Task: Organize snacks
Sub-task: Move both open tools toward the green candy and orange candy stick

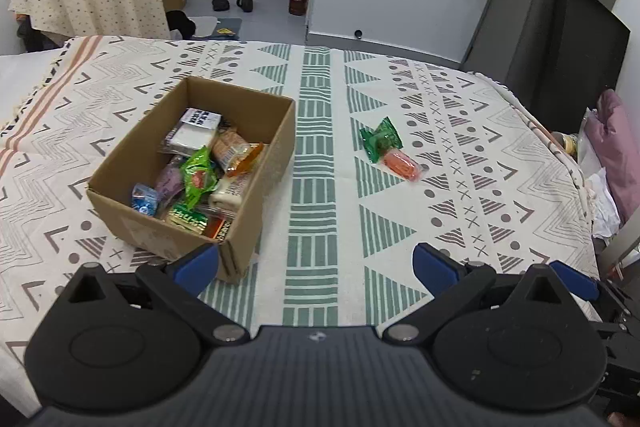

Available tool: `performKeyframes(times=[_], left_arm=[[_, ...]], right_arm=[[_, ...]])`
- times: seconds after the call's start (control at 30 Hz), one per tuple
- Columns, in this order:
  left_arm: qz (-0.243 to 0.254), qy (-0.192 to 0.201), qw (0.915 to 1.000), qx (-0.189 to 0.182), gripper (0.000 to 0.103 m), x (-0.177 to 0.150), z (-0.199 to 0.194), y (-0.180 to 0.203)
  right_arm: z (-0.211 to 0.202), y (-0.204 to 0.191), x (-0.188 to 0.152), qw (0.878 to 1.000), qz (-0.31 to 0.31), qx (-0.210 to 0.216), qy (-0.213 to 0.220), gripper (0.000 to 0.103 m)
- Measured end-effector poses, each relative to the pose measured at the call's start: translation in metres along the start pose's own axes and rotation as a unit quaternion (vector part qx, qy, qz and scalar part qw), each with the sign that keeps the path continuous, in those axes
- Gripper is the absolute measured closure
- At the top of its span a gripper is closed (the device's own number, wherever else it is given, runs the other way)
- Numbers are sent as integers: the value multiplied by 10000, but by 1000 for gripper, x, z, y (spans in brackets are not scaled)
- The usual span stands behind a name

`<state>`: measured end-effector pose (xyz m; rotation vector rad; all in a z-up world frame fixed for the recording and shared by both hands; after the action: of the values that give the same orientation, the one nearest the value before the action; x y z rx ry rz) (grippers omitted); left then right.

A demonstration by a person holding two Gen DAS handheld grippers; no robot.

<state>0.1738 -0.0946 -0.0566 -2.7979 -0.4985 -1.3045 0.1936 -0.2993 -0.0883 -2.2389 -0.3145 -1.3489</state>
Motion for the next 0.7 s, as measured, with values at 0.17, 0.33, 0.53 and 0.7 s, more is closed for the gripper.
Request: performKeyframes(times=[0.17, 0.33, 0.53, 0.7], left_arm=[[73, 49, 9999, -86, 0, 1, 7, 5], [121, 258, 9994, -203, 1, 4, 11, 8], [93, 288, 9990, -321, 1, 6, 22, 4], [131, 263, 9985, -455, 3, 9, 32, 4]], right_arm=[[6, -5, 1, 9998, -193, -22, -61, 0], [14, -8, -3, 9993, -295, -111, -178, 0], [24, -9, -5, 9984, -382, -294, -293, 0], [35, -8, -8, 9975, -438, -428, -357, 0]])
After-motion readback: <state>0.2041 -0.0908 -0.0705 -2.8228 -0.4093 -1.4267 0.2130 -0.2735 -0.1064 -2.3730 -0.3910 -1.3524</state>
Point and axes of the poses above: each gripper's, at about its wrist camera, not at the fingertips, and z roughly the way its jaws point, y to its right, x to its top, the point moved 2 cm from there along z, roughly the way its jaws point, and after that the axes turned 11 degrees about y, right-handed, at the moved point
